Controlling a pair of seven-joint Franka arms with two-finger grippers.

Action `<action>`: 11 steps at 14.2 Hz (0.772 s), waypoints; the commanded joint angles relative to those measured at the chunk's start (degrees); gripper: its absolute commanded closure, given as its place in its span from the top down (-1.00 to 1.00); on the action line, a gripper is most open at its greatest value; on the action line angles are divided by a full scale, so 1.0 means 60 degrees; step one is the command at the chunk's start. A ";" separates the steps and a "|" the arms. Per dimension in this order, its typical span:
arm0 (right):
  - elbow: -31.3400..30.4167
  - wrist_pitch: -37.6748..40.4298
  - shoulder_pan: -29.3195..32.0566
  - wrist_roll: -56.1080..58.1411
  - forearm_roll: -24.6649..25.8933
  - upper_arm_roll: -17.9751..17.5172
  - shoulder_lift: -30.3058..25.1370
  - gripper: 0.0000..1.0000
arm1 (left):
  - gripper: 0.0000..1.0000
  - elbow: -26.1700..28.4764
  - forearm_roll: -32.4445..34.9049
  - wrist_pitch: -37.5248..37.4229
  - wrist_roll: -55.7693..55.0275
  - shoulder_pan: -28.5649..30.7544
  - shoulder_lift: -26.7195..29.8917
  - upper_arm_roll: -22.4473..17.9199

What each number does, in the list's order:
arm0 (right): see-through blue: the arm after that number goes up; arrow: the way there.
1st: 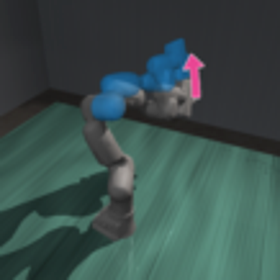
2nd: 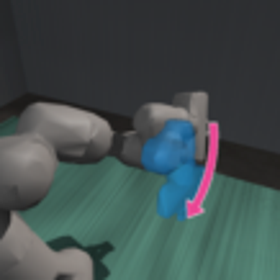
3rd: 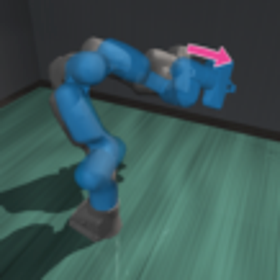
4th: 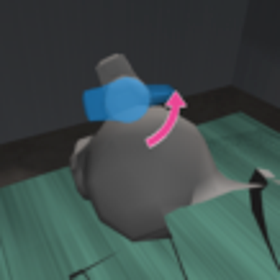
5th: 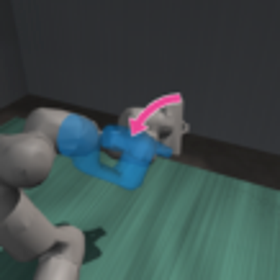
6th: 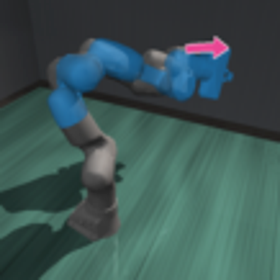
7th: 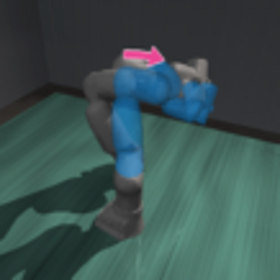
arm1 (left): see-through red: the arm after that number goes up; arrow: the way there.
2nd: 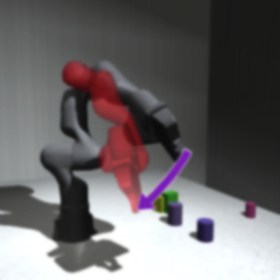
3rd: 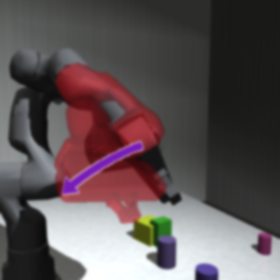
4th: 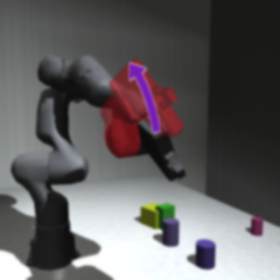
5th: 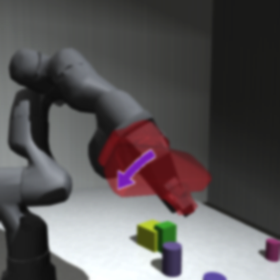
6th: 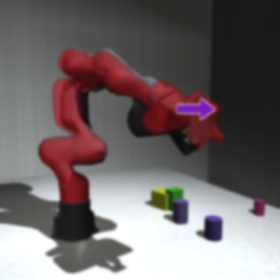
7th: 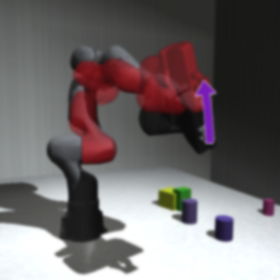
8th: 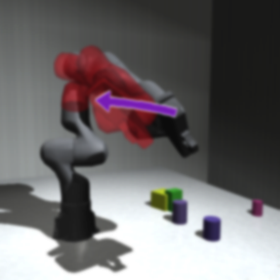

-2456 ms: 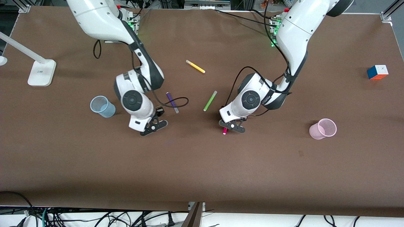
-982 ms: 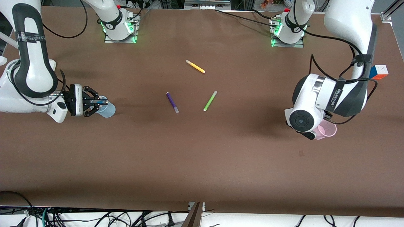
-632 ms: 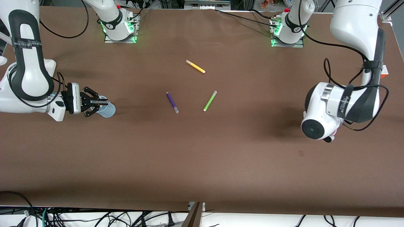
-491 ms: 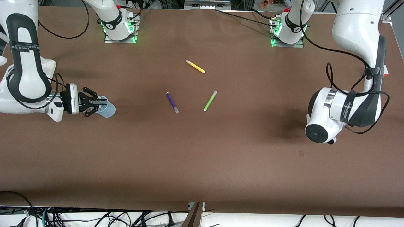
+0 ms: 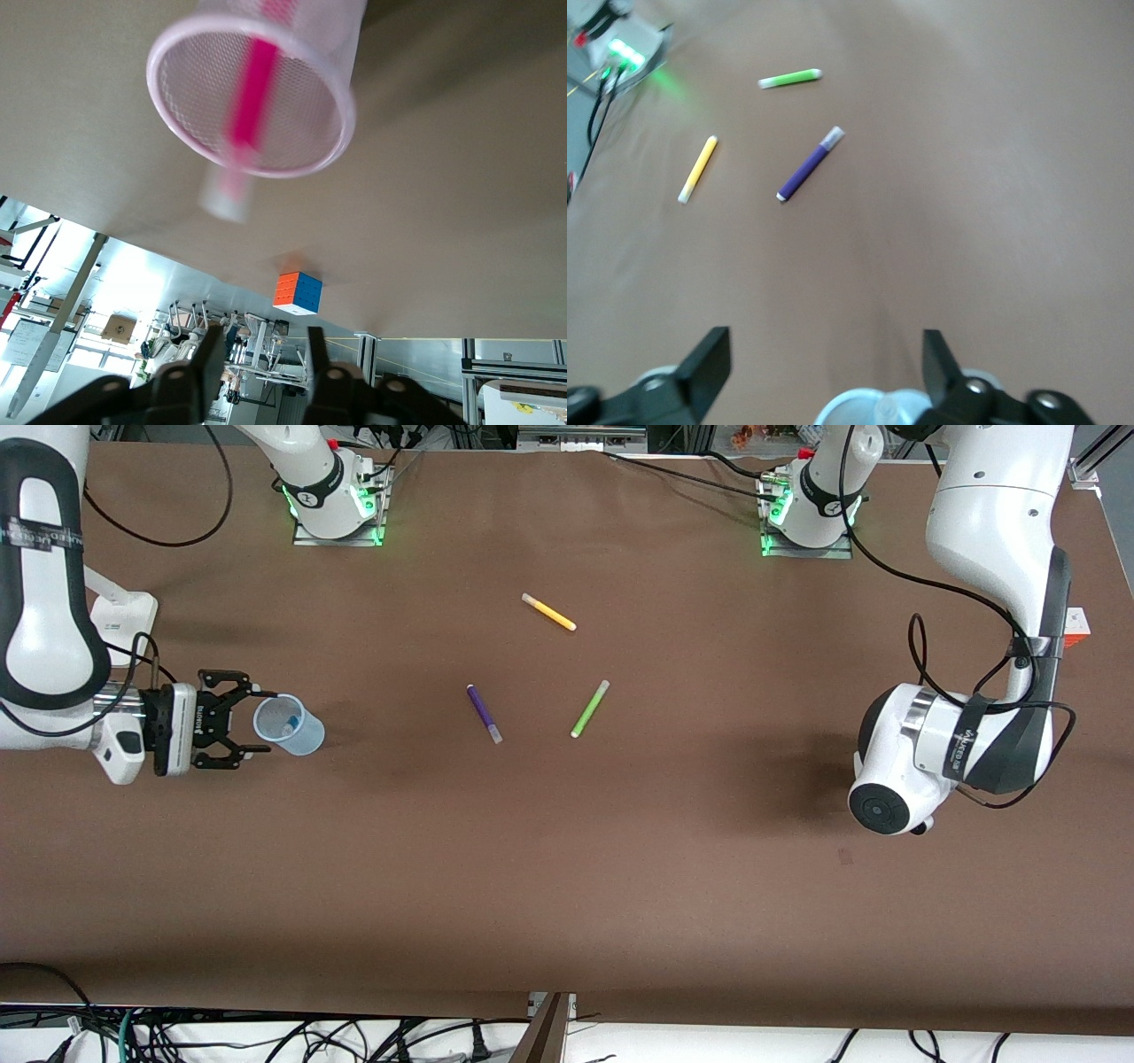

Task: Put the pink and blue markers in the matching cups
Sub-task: 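Drop the blue marker into the clear cup while the left gripper drops pink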

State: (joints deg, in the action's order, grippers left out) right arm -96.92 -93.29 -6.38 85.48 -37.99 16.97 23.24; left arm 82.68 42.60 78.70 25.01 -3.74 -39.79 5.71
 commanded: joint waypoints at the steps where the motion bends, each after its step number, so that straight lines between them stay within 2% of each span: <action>1: 0.1310 0.0867 -0.0240 -0.3497 0.0953 -0.0059 -0.0021 1.00 | 1.00 -0.0304 0.0020 -0.0108 -0.0126 0.0023 -0.0005 0.0087; 3: 0.2015 0.1293 -0.0299 -0.5770 0.1480 -0.0059 -0.0006 1.00 | 1.00 -0.0493 -0.1409 -0.0094 -0.0184 0.0126 0.0680 0.0074; 5: 0.2366 0.1659 -0.0518 -0.7865 0.2022 -0.0088 -0.0021 1.00 | 1.00 -0.0801 -0.3326 -0.0094 -0.0533 0.0199 0.1573 0.0015; 8: 0.2706 0.1954 -0.1044 -1.0664 0.3470 -0.0147 -0.0341 1.00 | 1.00 -0.1269 -0.5336 -0.0050 -0.1529 0.0477 0.2760 0.0044; 11: 0.1992 0.1896 -0.0740 -1.3666 0.4818 -0.1475 -0.1525 1.00 | 1.00 -0.1067 -0.6483 -0.0108 -0.1942 0.1032 0.4223 0.0102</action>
State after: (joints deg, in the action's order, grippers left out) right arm -81.26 -82.47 -12.03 13.65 -13.81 12.46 20.07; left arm 74.19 7.49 78.28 14.65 -0.39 -19.82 5.55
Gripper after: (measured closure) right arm 0.000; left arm 0.000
